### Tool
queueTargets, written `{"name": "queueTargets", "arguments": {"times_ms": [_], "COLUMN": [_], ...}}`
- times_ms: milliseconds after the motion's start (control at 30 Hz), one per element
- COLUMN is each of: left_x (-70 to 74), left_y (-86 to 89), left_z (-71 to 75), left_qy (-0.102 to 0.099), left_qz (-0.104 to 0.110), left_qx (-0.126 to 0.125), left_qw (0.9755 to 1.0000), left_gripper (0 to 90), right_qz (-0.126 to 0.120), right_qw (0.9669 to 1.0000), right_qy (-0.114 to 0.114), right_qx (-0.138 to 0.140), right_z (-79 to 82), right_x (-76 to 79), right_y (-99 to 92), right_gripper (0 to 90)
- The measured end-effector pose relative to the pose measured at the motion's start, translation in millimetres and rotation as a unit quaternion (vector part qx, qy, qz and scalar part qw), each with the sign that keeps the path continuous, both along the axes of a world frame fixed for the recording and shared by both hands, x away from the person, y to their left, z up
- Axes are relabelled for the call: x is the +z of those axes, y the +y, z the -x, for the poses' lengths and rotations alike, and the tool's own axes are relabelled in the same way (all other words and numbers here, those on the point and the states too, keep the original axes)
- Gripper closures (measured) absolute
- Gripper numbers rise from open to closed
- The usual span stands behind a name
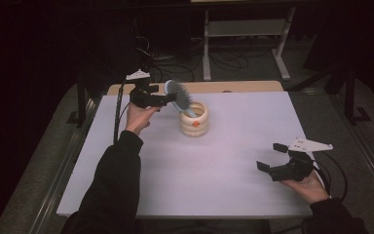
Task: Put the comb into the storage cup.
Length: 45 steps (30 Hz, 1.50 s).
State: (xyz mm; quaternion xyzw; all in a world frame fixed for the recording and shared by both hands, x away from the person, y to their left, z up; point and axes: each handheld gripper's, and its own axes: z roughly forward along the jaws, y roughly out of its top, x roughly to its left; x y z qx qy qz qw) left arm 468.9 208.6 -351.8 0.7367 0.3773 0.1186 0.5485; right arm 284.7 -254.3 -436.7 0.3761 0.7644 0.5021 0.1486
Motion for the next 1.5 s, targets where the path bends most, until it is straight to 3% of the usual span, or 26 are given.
{"name": "queueTargets", "arguments": {"times_ms": [233, 833, 1200, 1500], "left_x": [-1.3, -13.1, -21.1, -27.9], "left_y": [17.1, 62.5, 73.0, 81.1], "left_z": [10.1, 40.4, 64.3, 79.6], "left_qy": [-0.026, -0.040, -0.045, -0.057], "left_qz": [0.006, 0.011, -0.002, -0.007], "left_qx": [-0.023, -0.007, -0.018, -0.012], "left_qw": [0.9994, 0.9991, 0.9988, 0.9983], "left_gripper": [0.0, 0.0, 0.0, 0.0], "right_qz": [0.003, 0.010, 0.013, 0.018], "right_qw": [1.0000, 1.0000, 0.9999, 0.9998], "right_qy": [0.000, 0.001, 0.001, 0.000], "right_qx": [0.000, 0.000, 0.001, 0.001], "right_z": [-0.1, -1.5, -0.7, -0.6], "right_x": [-0.5, -1.7, -1.8, -2.0], "right_y": [0.4, 3.0, 3.9, 4.4], "right_gripper": [0.0, 0.0, 0.0, 0.0]}}
